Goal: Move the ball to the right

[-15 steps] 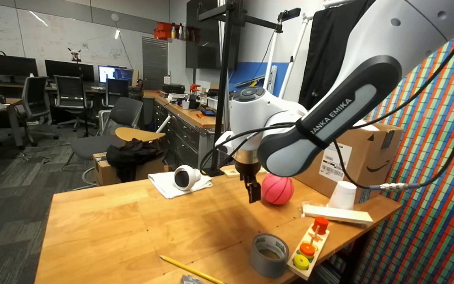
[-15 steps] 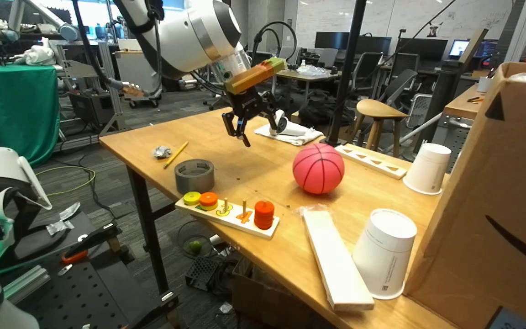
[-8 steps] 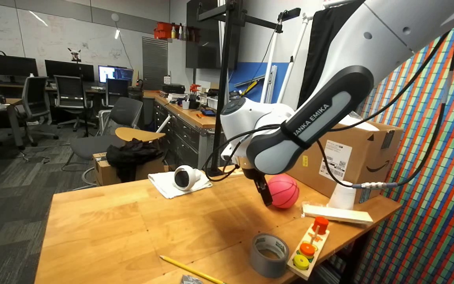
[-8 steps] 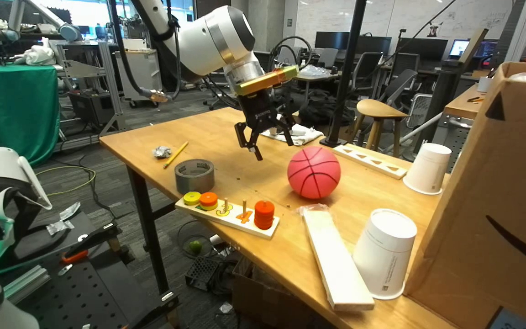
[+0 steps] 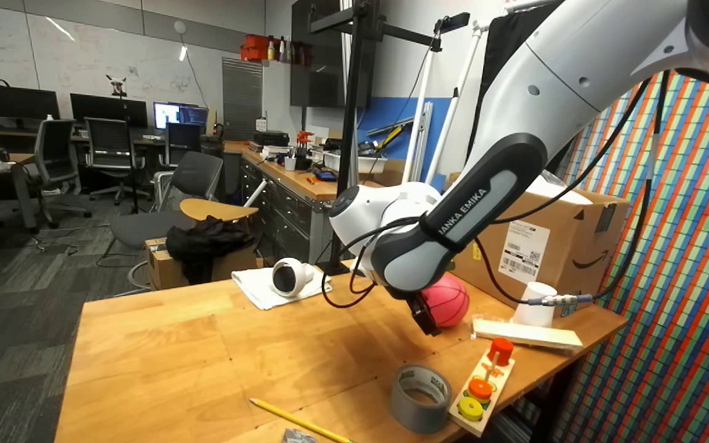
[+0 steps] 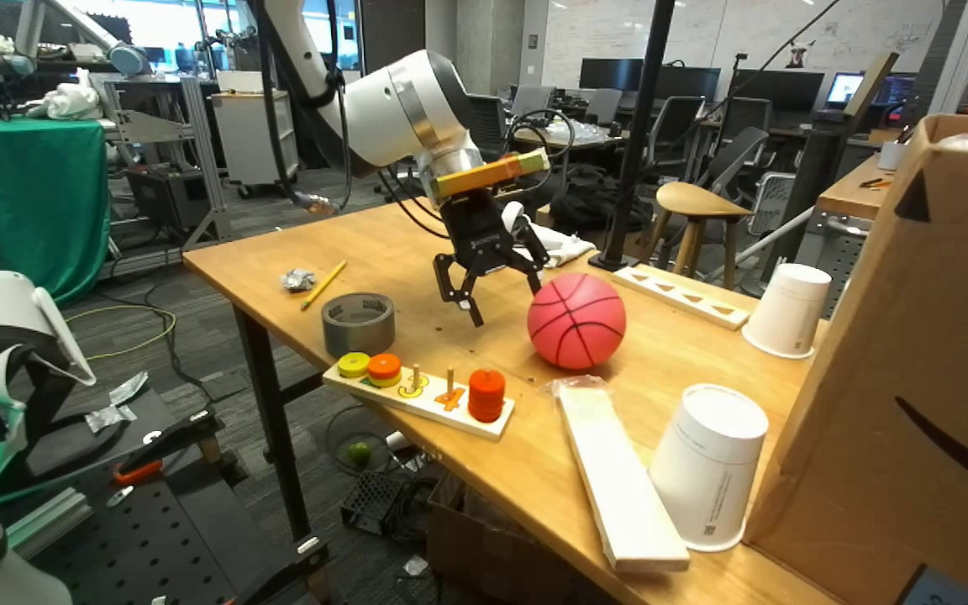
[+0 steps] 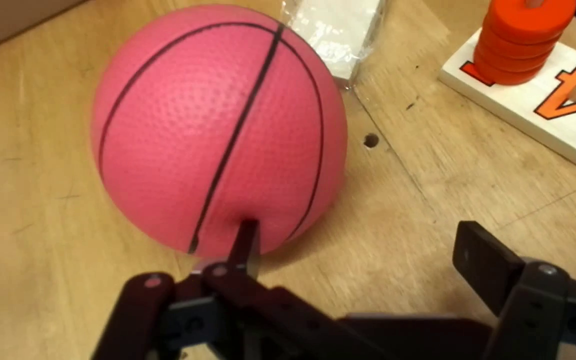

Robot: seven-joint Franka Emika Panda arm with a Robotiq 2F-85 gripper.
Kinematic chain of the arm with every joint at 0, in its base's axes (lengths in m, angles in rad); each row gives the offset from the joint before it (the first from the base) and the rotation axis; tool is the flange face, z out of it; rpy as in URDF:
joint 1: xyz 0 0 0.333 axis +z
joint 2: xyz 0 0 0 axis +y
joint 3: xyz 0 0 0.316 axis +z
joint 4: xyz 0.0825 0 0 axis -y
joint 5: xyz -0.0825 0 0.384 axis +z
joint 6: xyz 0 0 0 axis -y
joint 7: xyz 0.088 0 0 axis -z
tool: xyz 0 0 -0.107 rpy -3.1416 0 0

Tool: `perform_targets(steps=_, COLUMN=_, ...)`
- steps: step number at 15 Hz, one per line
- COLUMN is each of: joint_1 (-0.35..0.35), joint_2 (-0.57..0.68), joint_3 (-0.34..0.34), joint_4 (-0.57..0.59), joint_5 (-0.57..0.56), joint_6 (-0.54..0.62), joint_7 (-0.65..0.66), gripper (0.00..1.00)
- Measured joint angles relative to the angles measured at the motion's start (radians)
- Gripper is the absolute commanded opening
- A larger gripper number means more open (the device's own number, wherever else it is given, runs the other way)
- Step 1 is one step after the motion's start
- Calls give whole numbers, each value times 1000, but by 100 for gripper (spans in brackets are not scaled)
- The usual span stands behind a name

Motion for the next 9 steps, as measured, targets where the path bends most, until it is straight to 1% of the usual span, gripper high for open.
perform_targets(steps=5, joint_1=30, joint_2=25, joint_3=-29, joint_4=-17, joint_5=-300, joint_6=-23, joint_7=251, gripper=100)
perform_targets(steps=9, joint_1=37, joint_2=57, joint_3=-38, joint_4=-55, joint_5=-530, joint_6=-96, joint_7=459, gripper=100)
